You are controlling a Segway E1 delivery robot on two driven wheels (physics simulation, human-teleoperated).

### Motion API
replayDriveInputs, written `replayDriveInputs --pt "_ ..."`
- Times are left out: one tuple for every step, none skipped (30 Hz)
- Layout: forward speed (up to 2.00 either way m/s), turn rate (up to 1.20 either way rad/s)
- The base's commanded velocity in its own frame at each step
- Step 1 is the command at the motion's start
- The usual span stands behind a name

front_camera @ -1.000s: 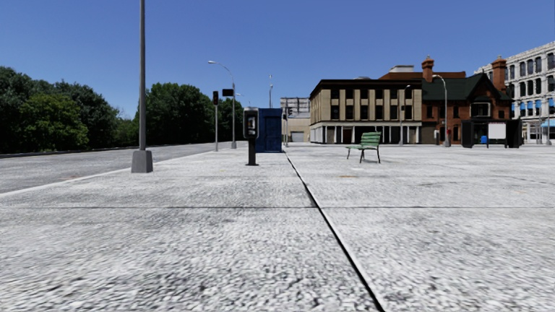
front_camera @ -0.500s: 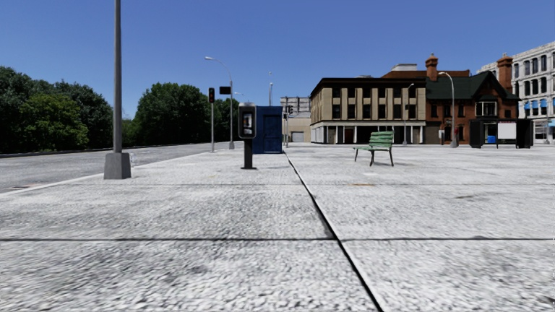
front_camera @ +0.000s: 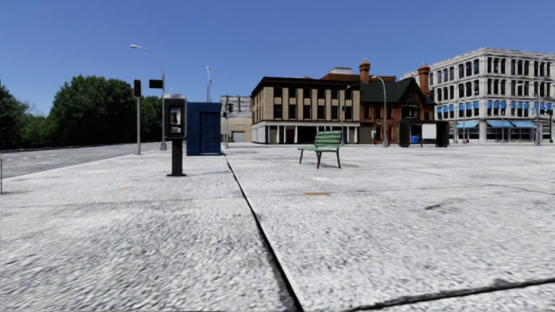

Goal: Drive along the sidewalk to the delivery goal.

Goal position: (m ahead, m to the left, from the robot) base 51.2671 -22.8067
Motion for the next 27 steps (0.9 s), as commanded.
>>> replayDriveInputs --pt "2.00 0.00" --pt "2.00 0.00" --pt "2.00 0.00" --pt "2.00 0.00" --pt "2.00 0.00" --pt "2.00 0.00" --pt "2.00 0.00" --pt "2.00 0.00" --pt "2.00 0.00" --pt "2.00 0.00" --pt "2.00 0.00" --pt "2.00 0.00" --pt "2.00 0.00" --pt "2.00 0.00" --pt "2.00 0.00" --pt "2.00 0.00" --pt "2.00 0.00" --pt "2.00 0.01" --pt "2.00 0.18" --pt "2.00 0.18" --pt "2.00 0.38" --pt "2.00 0.82" --pt "2.00 0.94" --pt "2.00 0.96" --pt "2.00 0.60" --pt "2.00 0.13" --pt "2.00 0.03"
